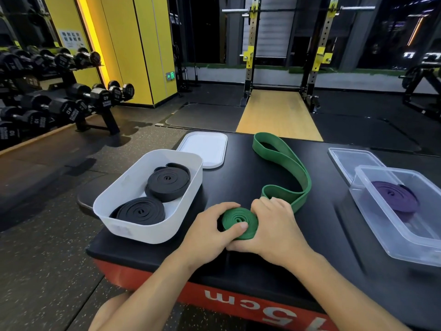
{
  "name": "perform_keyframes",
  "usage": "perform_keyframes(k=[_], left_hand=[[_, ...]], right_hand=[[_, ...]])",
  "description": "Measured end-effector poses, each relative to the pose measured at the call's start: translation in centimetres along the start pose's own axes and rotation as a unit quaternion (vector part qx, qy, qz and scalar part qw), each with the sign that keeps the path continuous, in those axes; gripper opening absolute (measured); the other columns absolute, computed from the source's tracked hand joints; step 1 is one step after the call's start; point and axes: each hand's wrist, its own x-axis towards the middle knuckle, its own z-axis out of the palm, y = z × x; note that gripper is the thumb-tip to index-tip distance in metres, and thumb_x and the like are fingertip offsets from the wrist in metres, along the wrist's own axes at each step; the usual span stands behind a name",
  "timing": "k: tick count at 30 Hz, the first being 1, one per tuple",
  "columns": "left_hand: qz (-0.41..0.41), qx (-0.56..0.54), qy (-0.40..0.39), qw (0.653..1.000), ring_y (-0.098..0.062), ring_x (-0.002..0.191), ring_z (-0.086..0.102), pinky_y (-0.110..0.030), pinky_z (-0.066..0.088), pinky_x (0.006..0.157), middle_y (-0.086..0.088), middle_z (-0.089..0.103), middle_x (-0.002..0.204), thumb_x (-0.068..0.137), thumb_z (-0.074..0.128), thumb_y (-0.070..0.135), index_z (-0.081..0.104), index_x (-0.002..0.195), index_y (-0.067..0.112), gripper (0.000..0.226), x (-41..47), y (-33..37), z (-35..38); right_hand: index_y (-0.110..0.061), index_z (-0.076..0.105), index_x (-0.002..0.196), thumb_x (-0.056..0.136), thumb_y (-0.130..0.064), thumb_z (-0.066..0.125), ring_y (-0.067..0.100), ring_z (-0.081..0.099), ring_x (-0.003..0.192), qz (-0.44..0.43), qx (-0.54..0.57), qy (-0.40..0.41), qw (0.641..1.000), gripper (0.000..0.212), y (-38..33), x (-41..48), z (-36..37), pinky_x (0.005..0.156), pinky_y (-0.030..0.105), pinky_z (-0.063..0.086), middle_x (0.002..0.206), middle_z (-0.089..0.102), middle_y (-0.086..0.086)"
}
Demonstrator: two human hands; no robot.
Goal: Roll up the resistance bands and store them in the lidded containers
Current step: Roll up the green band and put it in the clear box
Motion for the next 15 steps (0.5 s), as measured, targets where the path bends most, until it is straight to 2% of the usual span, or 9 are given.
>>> perform_keyframes(k=[2, 4, 5, 6, 8, 10, 12, 15], left_hand=[[-0.009, -0.011, -0.001, 1.0, 0.005, 0.121, 0.06, -0.032, 0.048, 0.109, 0.021, 0.069, 0.124, 0.078, 0.072, 0.065, 0.061, 0.133, 0.039, 0.063, 0.0, -0.2, -0.2], [-0.016, -0.02, -0.003, 1.0, 0.005, 0.122, 0.06, -0.033, 0.047, 0.11, 0.018, 0.07, 0.122, 0.077, 0.074, 0.065, 0.059, 0.129, 0.043, 0.059, 0.0, -0.2, -0.3], [-0.019, -0.023, -0.004, 1.0, 0.005, 0.121, 0.061, -0.034, 0.048, 0.11, 0.018, 0.071, 0.121, 0.077, 0.075, 0.064, 0.059, 0.125, 0.043, 0.055, 0.0, -0.2, -0.4], [-0.021, -0.026, -0.005, 0.999, 0.005, 0.12, 0.061, -0.035, 0.048, 0.109, 0.02, 0.072, 0.119, 0.078, 0.076, 0.062, 0.06, 0.123, 0.043, 0.051, 0.1, -0.2, -0.4], [-0.021, -0.033, -0.005, 0.999, 0.004, 0.119, 0.063, -0.037, 0.049, 0.109, 0.021, 0.073, 0.116, 0.08, 0.078, 0.057, 0.061, 0.119, 0.041, 0.046, 0.1, -0.2, -0.4], [-0.02, -0.044, -0.005, 0.999, 0.002, 0.119, 0.063, -0.038, 0.048, 0.11, 0.018, 0.074, 0.115, 0.079, 0.08, 0.055, 0.061, 0.116, 0.039, 0.045, 0.1, -0.3, -0.4], [-0.024, -0.054, -0.005, 0.998, 0.0, 0.119, 0.064, -0.039, 0.048, 0.11, 0.014, 0.075, 0.115, 0.075, 0.082, 0.056, 0.058, 0.113, 0.039, 0.048, 0.1, -0.3, -0.4], [-0.032, -0.061, -0.003, 0.998, -0.002, 0.117, 0.067, -0.039, 0.049, 0.108, 0.011, 0.077, 0.113, 0.072, 0.088, 0.052, 0.058, 0.11, 0.036, 0.051, 0.1, -0.5, -0.4]], right_hand=[[-0.029, 0.054, 0.089, 0.057, -0.092, 0.065, 0.005, 0.044, 0.082, -0.048, 0.065, -0.048, 0.996, 0.072, 2.0, 0.2, -0.4, 0.089, 0.029, 0.032, 0.082, 0.047, -0.018], [-0.035, 0.063, 0.111, 0.068, -0.079, 0.07, -0.002, 0.049, 0.1, -0.089, 0.107, -0.095, 0.986, 0.062, 4.3, 0.1, -0.9, 0.108, 0.032, 0.031, 0.097, 0.054, -0.023], [-0.037, 0.063, 0.121, 0.074, -0.071, 0.071, -0.005, 0.049, 0.11, -0.102, 0.11, -0.115, 0.982, 0.059, 5.1, 0.1, -1.2, 0.119, 0.032, 0.021, 0.105, 0.057, -0.025], [-0.039, 0.062, 0.128, 0.079, -0.063, 0.073, -0.008, 0.048, 0.118, -0.111, 0.106, -0.128, 0.98, 0.056, 5.6, 0.1, -1.5, 0.124, 0.028, 0.009, 0.112, 0.058, -0.027], [-0.042, 0.057, 0.135, 0.082, -0.051, 0.078, -0.011, 0.044, 0.127, -0.112, 0.107, -0.146, 0.977, 0.057, 5.5, 0.5, -2.0, 0.123, 0.021, -0.003, 0.12, 0.057, -0.03], [-0.045, 0.043, 0.147, 0.08, -0.043, 0.083, -0.013, 0.038, 0.133, -0.093, 0.125, -0.187, 0.97, 0.078, 4.9, 1.2, -2.3, 0.121, 0.019, -0.008, 0.133, 0.051, -0.033], [-0.045, 0.026, 0.156, 0.077, -0.038, 0.085, -0.013, 0.031, 0.139, -0.082, 0.126, -0.236, 0.96, 0.098, 4.3, 2.0, -2.6, 0.123, 0.023, -0.01, 0.147, 0.043, -0.032], [-0.047, 0.02, 0.158, 0.079, -0.037, 0.081, -0.005, 0.024, 0.145, -0.09, 0.086, -0.281, 0.952, 0.101, 3.5, 2.7, -3.1, 0.125, 0.035, -0.009, 0.152, 0.04, -0.022]])
